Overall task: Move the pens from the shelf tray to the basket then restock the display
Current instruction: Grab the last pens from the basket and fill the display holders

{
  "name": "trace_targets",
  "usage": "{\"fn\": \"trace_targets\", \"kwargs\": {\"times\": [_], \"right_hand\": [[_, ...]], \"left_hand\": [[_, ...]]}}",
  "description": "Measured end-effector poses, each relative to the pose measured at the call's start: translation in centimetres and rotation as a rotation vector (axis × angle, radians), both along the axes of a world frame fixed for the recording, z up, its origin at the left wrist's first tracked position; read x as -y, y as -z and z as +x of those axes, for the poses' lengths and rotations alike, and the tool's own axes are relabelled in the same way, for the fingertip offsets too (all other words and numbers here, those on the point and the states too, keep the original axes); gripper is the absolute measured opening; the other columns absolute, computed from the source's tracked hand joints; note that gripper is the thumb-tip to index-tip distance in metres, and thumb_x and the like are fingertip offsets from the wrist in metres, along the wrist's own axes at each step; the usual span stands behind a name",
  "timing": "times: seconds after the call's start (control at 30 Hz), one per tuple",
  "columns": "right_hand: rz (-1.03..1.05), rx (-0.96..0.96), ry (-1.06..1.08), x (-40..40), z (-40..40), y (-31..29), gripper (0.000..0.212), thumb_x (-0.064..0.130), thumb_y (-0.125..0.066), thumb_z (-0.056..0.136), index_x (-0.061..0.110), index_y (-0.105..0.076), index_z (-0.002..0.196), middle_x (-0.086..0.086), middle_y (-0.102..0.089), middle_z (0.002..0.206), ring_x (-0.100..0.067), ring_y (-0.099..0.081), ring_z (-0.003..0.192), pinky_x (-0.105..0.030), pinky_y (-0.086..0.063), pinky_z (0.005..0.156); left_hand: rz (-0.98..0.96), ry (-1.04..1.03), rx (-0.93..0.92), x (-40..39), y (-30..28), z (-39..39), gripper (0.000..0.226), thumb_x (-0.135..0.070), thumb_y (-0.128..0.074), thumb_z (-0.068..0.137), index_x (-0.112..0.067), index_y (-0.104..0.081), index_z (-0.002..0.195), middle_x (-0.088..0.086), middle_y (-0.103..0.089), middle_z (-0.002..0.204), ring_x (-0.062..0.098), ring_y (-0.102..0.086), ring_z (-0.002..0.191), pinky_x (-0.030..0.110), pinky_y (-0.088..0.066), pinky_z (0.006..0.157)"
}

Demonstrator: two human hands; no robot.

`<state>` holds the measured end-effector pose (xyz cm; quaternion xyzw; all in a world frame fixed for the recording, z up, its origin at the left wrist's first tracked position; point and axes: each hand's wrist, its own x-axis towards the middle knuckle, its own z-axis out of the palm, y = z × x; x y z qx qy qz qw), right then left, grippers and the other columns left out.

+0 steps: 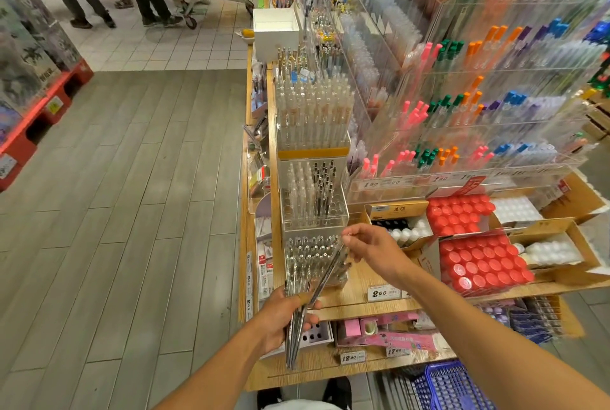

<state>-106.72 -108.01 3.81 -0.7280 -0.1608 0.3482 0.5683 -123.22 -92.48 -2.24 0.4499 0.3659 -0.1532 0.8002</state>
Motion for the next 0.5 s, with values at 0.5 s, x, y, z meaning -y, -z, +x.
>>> {"fn": "trace_targets", "kwargs": {"times": [0.5], "right_hand": [[-0.336,0.834,-0.253,-0.1,-0.7,3.1,0.012,0.026,-0.062,0.094,0.022,-0.066,0.104,0.021,-0.051,0.09,0.014,-0.047,0.071,-0.004,-0.033,0.064]], "left_hand": [[0.027,-0.054,-0.057,-0.3,1.4,0.6,0.051,-0.004,-0.063,0.093,-0.003,-0.034,0.134,0.025,-0.073,0.1,0.032,-0.07,0.075,0.037,-0.06,0.061]]}}
